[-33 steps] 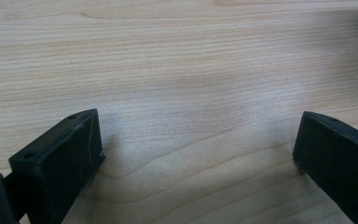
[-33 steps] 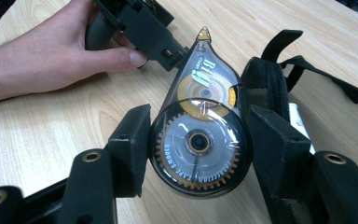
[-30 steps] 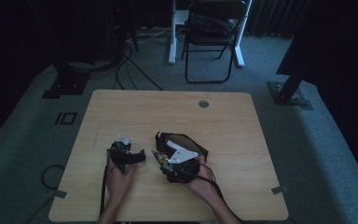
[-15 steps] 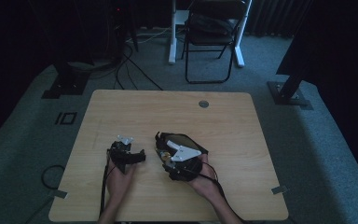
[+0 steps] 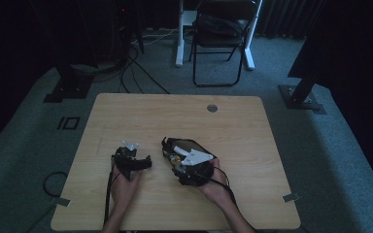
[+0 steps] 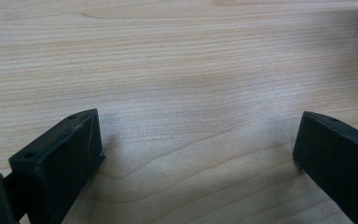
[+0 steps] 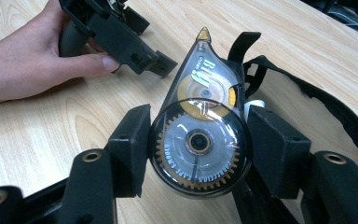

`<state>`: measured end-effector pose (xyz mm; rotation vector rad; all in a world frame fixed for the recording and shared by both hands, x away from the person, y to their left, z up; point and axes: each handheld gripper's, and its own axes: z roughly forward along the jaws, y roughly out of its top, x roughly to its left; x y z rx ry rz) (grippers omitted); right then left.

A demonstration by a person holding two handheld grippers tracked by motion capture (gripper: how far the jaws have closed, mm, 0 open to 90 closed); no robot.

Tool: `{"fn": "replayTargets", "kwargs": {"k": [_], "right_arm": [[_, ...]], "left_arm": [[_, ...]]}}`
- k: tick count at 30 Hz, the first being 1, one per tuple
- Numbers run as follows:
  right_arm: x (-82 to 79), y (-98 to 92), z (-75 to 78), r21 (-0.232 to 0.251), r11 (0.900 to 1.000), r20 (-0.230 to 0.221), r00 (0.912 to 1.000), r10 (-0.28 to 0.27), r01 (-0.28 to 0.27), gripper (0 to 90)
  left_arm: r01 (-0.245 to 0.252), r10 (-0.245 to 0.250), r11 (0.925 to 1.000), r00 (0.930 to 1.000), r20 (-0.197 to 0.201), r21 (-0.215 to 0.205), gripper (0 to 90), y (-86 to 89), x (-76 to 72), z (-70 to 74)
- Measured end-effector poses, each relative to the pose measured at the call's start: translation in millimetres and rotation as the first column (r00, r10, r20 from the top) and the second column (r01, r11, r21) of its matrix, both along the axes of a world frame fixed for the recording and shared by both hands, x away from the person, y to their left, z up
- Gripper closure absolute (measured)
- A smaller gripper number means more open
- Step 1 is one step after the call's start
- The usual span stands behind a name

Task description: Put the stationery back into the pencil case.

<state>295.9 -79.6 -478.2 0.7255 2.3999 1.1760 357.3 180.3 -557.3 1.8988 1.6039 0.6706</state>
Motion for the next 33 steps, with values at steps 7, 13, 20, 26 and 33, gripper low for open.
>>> {"fn": "replayTargets", "kwargs": {"k": [7,13,20,26,33], "right_arm": [[2.4,-4.3,1.0,0.003,1.0,0.0,1.0,-0.009,0.009,41.8],[4.3,-8.0,2.0,0.01,1.0,0.001,0.9998,-0.019,0.019,41.7],[7.2,-12.5,2.9,0.02,0.999,0.002,0.9996,-0.029,0.029,41.7],[9.4,-14.6,2.5,0.027,0.999,-0.003,0.9996,-0.029,0.029,41.7],[13.9,-18.0,3.6,0.029,0.999,0.002,0.9992,-0.041,0.04,41.7]], "left_arm": [[0.0,0.0,1.0,1.0,0.0,0.0,1.5,0.0,0.0,0.0],[0.0,0.0,1.0,1.0,0.001,0.0,1.5,0.0,0.0,-0.1],[0.0,0.0,1.0,1.0,0.0,0.0,1.5,0.0,0.0,0.0],[0.0,0.0,1.0,1.0,0.0,0.0,1.5,0.0,0.0,0.0],[0.001,-0.001,1.0,1.0,-0.001,0.001,1.5,0.1,0.0,0.0]]}}
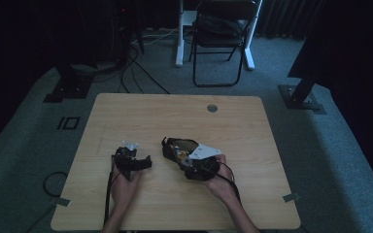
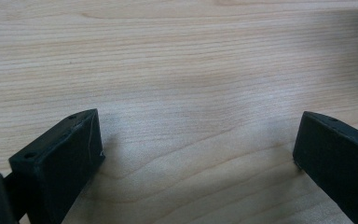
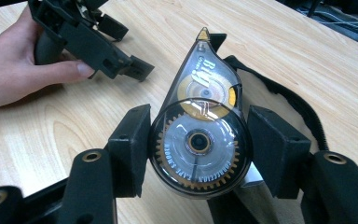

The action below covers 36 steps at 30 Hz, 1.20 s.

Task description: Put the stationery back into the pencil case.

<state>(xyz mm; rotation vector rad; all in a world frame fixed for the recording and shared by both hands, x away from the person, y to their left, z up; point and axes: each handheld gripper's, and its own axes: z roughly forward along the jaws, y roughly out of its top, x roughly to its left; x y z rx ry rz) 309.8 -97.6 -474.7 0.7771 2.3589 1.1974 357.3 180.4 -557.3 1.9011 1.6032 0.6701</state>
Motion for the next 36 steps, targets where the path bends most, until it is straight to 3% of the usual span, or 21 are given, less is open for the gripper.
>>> {"fn": "replayTargets", "kwargs": {"k": [36], "right_arm": [[27.6,-19.9,2.7,-0.017,0.998,0.005,0.9985,-0.054,0.054,41.8]], "left_arm": [[0.0,0.0,1.0,1.0,0.0,0.0,1.5,0.0,0.0,0.0]]}}
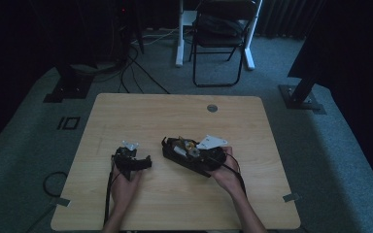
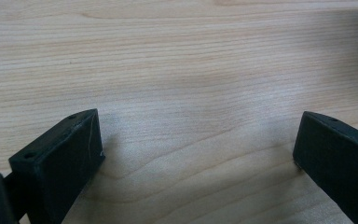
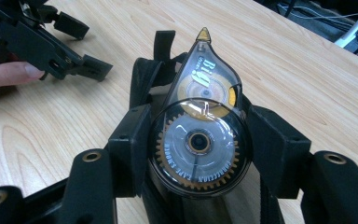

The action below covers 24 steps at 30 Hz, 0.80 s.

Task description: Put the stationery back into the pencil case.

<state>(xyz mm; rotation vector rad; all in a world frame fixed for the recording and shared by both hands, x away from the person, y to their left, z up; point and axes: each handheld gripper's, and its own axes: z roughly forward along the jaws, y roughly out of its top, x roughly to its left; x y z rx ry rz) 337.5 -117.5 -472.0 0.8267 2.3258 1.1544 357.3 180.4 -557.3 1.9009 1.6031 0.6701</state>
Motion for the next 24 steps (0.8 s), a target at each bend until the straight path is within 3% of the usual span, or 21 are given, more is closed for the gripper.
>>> {"fn": "replayTargets", "kwargs": {"k": [24], "right_arm": [[5.5,-10.4,-11.7,-0.039,0.999,-0.01,0.9998,0.018,-0.018,41.7]], "left_arm": [[0.0,0.0,1.0,1.0,0.0,0.0,1.5,0.0,0.0,0.0]]}}
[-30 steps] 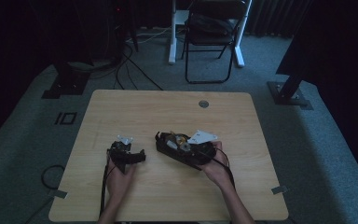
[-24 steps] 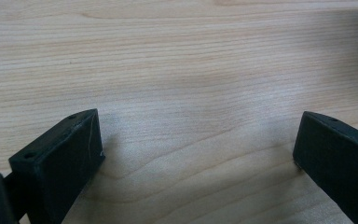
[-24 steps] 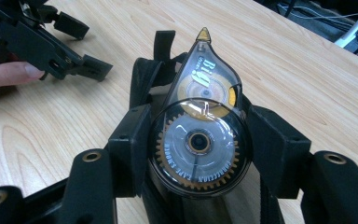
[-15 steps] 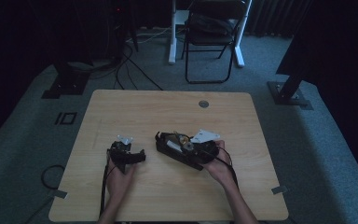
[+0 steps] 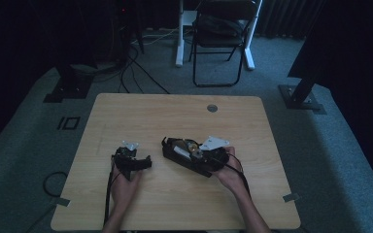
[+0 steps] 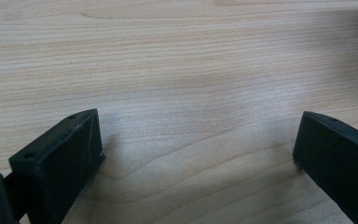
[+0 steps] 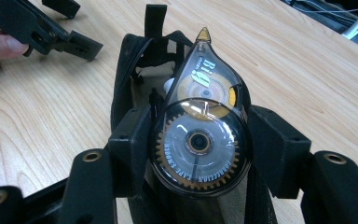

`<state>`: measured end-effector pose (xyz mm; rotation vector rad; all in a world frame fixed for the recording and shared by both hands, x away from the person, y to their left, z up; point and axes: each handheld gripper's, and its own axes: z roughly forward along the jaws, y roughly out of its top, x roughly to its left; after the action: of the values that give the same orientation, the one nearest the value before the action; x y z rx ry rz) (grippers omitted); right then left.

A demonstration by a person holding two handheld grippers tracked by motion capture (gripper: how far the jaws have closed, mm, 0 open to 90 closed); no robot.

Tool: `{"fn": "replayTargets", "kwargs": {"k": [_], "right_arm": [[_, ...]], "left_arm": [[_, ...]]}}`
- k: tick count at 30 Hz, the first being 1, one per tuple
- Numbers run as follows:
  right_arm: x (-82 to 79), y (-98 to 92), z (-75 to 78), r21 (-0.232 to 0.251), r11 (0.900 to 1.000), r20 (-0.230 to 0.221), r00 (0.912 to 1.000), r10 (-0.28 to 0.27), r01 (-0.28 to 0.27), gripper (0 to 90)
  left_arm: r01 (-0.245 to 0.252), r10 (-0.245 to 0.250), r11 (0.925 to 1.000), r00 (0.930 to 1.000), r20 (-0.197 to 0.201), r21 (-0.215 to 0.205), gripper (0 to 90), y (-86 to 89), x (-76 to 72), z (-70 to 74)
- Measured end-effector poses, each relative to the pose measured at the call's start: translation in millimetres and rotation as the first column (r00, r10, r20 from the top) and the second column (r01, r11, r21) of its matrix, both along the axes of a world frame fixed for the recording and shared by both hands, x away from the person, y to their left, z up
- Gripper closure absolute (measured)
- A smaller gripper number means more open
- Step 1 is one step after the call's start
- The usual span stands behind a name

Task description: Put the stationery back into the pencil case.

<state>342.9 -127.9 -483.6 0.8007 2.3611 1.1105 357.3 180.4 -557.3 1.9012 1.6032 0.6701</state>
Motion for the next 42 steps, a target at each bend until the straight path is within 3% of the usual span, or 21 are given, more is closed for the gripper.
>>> {"fn": "replayTargets", "kwargs": {"k": [26,32,42], "right_arm": [[8.5,0.0,-13.9,-0.035,0.999,-0.069,0.9975,0.015,-0.018,41.6],[9.4,2.5,-19.6,-0.079,0.997,-0.086,0.9963,0.009,-0.016,41.5],[10.9,2.0,-20.1,-0.076,0.997,-0.099,0.995,0.013,-0.021,41.4]], "left_arm": [[-0.001,0.001,1.0,1.0,0.001,0.0,1.5,0.0,0.0,0.0],[-0.001,0.001,1.0,1.0,0.001,0.0,1.5,0.0,0.0,0.0],[-0.001,0.001,1.0,1.0,0.001,0.0,1.5,0.0,0.0,0.0]]}}
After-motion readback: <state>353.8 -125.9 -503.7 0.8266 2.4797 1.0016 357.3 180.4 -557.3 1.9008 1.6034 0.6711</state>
